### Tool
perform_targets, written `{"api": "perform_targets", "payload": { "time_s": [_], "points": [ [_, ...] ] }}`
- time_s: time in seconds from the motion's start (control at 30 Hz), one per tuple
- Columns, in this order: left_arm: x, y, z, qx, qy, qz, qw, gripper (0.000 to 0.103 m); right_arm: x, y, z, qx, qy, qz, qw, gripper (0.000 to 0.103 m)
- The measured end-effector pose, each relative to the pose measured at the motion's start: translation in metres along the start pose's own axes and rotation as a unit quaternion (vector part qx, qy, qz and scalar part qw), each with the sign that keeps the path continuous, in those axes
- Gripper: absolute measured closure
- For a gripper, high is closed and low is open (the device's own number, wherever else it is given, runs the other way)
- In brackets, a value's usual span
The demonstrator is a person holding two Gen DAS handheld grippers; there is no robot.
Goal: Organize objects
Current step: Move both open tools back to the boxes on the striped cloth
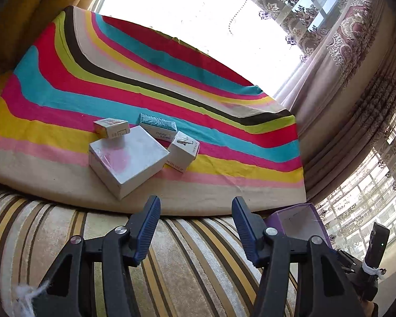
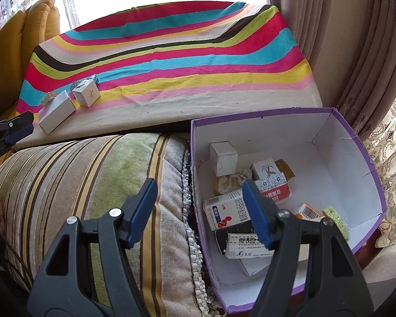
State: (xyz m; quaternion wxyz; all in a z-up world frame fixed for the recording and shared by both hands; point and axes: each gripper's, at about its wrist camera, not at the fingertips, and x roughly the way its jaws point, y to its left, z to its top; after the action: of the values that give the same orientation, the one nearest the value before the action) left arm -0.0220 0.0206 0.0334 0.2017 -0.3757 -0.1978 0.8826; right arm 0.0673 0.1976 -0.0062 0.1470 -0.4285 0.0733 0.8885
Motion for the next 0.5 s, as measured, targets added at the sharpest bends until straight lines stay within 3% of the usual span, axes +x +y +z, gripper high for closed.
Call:
{"api": "perform_targets", "payload": {
  "time_s": [0.17, 0.5],
  "points": [
    [-0.003, 0.031, 0.018, -0.048, -0.024, 0.029, 0.9982, 0.040, 0.005, 0.022, 0.010, -0.013, -0.003, 0.019, 1.000, 0.033],
    [0.034, 0.062, 0.053, -0.123, -0.024, 0.092, 0.9879, 0.038, 0.021, 0.058, 0.031, -0.026, -0.001, 0.042, 0.999, 0.033]
  ]
}}
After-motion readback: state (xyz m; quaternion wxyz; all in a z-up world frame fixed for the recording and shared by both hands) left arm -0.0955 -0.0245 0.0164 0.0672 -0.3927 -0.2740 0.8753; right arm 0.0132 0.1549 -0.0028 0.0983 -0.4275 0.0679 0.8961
